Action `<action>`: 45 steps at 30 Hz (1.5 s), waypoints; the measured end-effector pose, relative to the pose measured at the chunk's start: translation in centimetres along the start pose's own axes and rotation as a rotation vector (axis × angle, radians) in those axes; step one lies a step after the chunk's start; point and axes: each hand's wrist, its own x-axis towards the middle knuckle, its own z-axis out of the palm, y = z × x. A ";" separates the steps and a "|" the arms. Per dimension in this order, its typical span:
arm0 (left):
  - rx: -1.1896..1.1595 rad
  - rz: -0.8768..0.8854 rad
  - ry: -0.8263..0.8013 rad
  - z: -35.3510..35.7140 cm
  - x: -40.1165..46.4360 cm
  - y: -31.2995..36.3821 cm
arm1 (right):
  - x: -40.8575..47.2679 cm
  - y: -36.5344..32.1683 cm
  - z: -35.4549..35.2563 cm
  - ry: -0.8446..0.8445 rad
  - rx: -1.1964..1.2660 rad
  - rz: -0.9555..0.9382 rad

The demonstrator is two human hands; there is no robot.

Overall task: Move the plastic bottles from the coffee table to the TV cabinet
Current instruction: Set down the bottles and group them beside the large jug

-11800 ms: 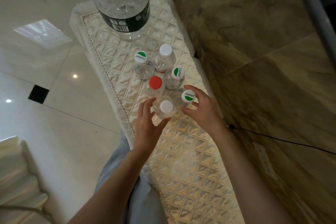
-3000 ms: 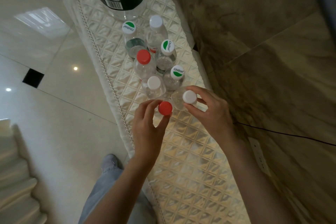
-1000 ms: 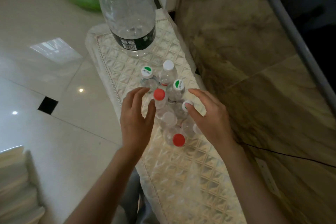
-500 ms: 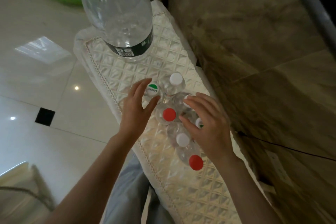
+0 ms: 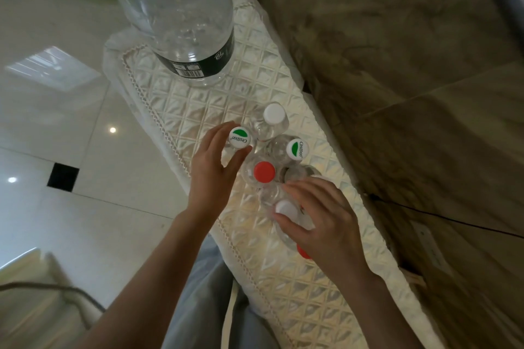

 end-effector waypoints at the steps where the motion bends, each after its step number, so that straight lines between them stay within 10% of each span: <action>1: -0.006 0.003 0.002 0.0 0.0 0.0 | -0.1 -0.1 0.1 0.000 0.008 0.007; 45: -0.030 -0.045 -0.074 -0.6 0.0 -0.2 | 4.3 -2.2 2.6 0.002 0.079 0.169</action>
